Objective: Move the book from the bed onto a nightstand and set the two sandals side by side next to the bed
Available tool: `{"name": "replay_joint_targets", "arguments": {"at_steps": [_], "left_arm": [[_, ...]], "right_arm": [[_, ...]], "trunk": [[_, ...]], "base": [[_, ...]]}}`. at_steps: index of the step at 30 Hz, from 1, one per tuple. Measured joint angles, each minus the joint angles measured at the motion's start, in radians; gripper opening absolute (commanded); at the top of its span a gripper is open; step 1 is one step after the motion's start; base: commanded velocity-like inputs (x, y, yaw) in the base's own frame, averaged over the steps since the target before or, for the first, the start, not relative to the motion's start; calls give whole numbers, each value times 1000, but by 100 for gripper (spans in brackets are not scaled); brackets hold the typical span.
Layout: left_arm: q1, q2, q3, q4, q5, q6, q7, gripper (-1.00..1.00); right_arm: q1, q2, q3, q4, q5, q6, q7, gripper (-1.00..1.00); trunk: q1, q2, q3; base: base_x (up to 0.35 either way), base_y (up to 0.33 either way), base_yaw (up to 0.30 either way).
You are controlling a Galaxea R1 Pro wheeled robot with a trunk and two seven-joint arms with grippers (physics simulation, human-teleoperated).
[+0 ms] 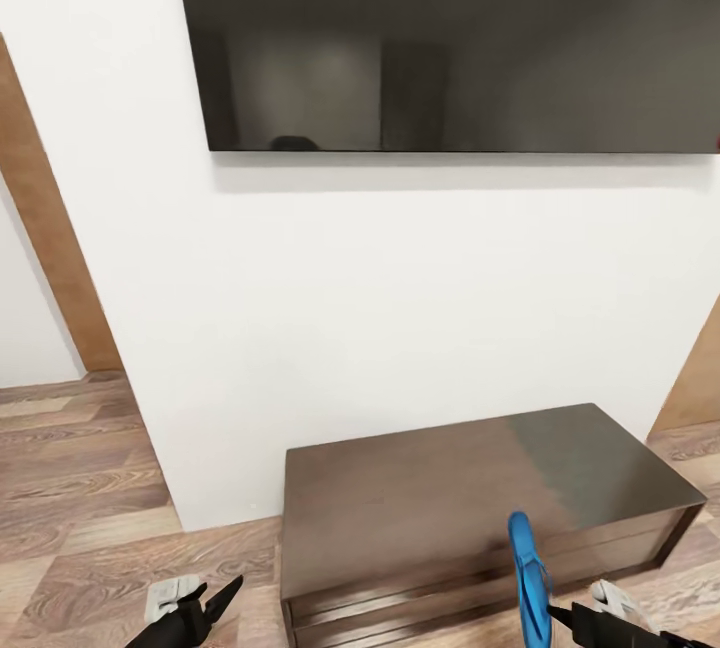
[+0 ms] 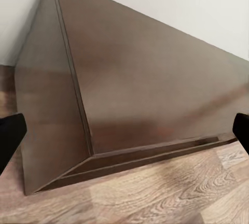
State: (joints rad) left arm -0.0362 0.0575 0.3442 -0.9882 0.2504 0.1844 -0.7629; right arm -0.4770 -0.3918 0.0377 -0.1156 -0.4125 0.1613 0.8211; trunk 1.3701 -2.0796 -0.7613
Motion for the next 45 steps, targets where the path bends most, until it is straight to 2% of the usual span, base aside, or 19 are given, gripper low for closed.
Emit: {"name": "replay_joint_targets", "arguments": {"at_steps": [23, 28, 37, 45], "left_arm": [[0, 0, 0, 0, 0, 0, -2, 100], [0, 0, 0, 0, 0, 0, 0, 100], [0, -1, 0, 0, 0, 0, 1, 100], [0, 0, 0, 0, 0, 0, 0, 100]], "right_arm": [[0, 0, 1, 0, 1, 0, 0, -100], [0, 0, 2, 0, 1, 0, 1, -100], [0, 0, 2, 0, 1, 0, 2, -100], [0, 0, 1, 0, 0, 1, 0, -100]], "trunk": [[0, 0, 0], [0, 0, 0], [0, 0, 0], [0, 0, 0]], "base": [[1, 0, 290], [182, 0, 280], [294, 0, 44], [40, 0, 172]]}}
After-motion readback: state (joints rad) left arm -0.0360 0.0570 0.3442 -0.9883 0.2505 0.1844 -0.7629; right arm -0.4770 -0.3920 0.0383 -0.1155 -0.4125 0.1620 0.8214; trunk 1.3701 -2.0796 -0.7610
